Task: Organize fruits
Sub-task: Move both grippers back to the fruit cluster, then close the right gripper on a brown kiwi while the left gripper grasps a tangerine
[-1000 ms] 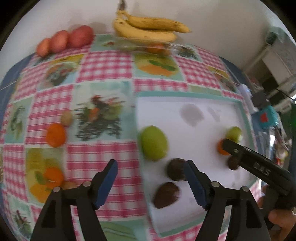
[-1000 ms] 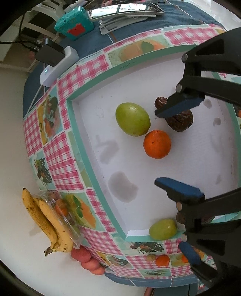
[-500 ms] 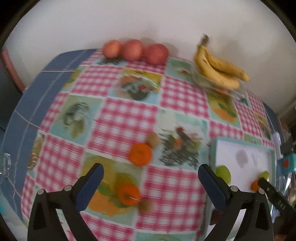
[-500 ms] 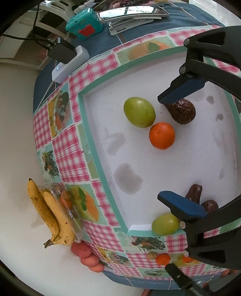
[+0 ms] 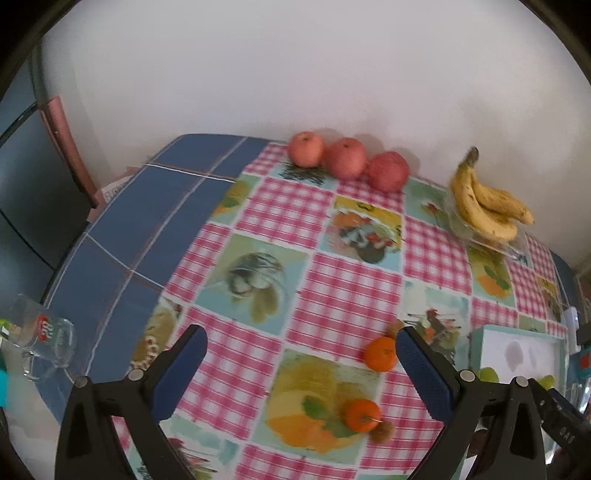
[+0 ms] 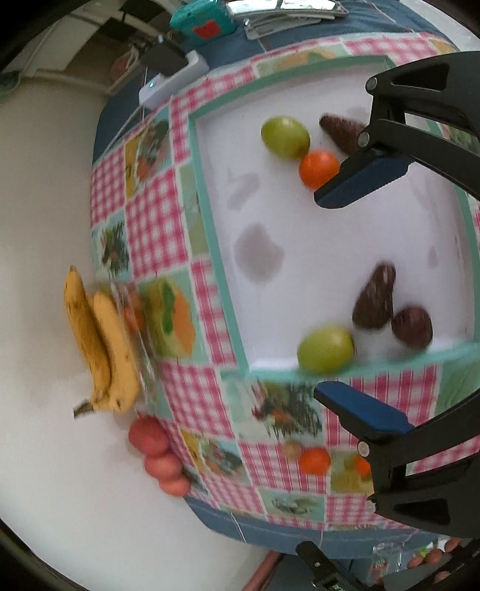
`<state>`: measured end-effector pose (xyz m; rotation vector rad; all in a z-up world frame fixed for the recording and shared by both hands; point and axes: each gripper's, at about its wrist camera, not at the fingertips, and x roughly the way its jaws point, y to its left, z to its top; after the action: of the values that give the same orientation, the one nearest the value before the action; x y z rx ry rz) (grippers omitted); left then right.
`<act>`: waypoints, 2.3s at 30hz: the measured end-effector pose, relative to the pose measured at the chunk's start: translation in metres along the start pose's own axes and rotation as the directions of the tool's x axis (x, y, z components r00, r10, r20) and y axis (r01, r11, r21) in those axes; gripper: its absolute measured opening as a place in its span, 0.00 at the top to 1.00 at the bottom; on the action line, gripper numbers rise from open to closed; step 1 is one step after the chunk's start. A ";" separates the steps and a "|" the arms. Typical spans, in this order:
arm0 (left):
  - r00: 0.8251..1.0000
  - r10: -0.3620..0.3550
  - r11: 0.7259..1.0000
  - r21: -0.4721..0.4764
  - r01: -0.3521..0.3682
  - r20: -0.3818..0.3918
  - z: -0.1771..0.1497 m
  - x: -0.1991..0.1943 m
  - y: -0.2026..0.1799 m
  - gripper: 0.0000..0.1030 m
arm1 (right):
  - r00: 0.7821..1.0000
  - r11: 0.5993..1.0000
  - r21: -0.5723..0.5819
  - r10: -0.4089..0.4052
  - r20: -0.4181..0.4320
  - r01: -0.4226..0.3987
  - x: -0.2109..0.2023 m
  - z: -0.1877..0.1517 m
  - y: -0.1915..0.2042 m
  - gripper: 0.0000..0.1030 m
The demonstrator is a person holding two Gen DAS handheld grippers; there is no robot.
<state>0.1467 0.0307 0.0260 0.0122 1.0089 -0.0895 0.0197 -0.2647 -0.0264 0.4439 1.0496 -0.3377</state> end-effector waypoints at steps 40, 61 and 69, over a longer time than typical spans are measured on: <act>0.962 0.077 0.995 -0.036 -0.089 -0.261 -0.048 0.070 0.044 0.00 | 0.977 0.947 -0.315 -0.010 -0.212 -0.059 0.058 -0.055 0.134 0.08; 0.960 0.054 0.997 -0.046 -0.069 -0.273 -0.046 0.079 0.040 0.00 | 0.968 0.894 -0.441 -0.034 -0.250 -0.082 0.084 -0.087 0.174 0.47; 0.962 0.023 0.998 -0.043 -0.036 -0.273 -0.045 0.078 0.032 0.00 | 0.970 0.872 -0.479 -0.018 -0.243 -0.104 0.079 -0.096 0.195 0.73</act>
<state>0.1524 0.0596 -0.0646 -0.0042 1.2862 -0.0363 0.0753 -0.0526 -0.1006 0.0469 1.3128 0.0343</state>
